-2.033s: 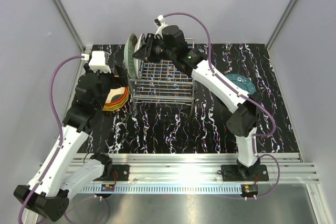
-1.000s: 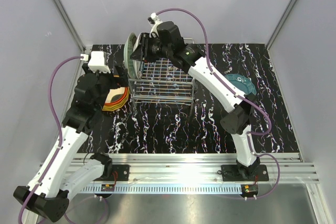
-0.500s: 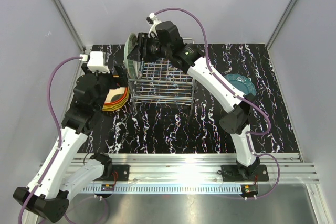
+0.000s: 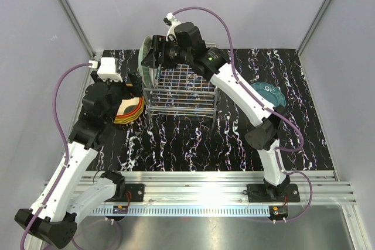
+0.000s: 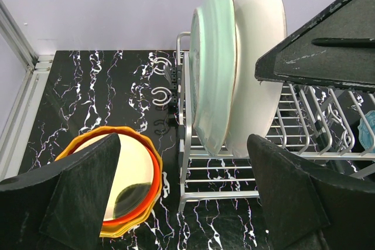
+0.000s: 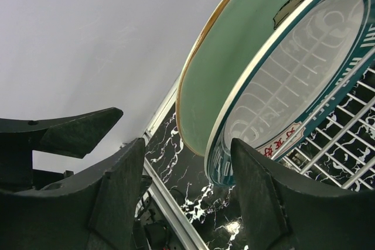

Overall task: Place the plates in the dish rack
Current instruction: Insert the plate into the dish rack

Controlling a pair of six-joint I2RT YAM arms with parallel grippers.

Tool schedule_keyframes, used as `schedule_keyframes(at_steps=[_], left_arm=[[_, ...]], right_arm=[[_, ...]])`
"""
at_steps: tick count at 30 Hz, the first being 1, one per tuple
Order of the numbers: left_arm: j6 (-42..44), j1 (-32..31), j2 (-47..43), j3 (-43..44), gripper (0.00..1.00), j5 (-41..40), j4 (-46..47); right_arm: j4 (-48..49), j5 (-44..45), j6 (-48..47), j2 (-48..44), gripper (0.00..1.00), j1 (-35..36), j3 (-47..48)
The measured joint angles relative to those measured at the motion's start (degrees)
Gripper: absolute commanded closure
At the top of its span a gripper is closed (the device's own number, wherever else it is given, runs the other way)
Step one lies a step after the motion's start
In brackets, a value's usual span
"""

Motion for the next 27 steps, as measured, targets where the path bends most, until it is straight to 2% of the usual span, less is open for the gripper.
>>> schedule_keyframes(at_steps=[2, 5, 7, 9, 14, 17, 22, 27], left_arm=[[0.0, 0.0, 0.0, 0.0, 0.07, 0.0, 0.0], [0.0, 0.0, 0.0, 0.0, 0.07, 0.0, 0.0], [0.0, 0.0, 0.0, 0.0, 0.07, 0.0, 0.0], [0.0, 0.0, 0.0, 0.0, 0.07, 0.0, 0.0], [0.0, 0.0, 0.0, 0.0, 0.06, -0.1, -0.3], [0.1, 0.0, 0.0, 0.0, 0.01, -0.3, -0.4], [0.1, 0.0, 0.0, 0.0, 0.01, -0.8, -0.5], [0.2, 0.0, -0.7, 0.0, 0.01, -1.6, -0.9]], right_arm=[[-0.3, 0.5, -0.3, -0.1, 0.32, 0.0, 0.0], [-1.0, 1.0, -0.7, -0.5, 0.24, 0.0, -0.1], [-1.0, 1.5, -1.1, -1.1, 0.15, 0.0, -0.4], [-1.1, 2.1, -1.6, -2.3, 0.12, 0.0, -1.0], [-1.3, 3.0, -2.3, -5.1, 0.11, 0.0, -1.6], [-1.3, 4.0, -3.0, -7.9, 0.11, 0.0, -3.7], [-0.5, 9.0, -4.9, -19.0, 0.19, 0.0, -19.0], [-0.2, 19.2, -5.8, -33.6, 0.3, -0.1, -37.8]])
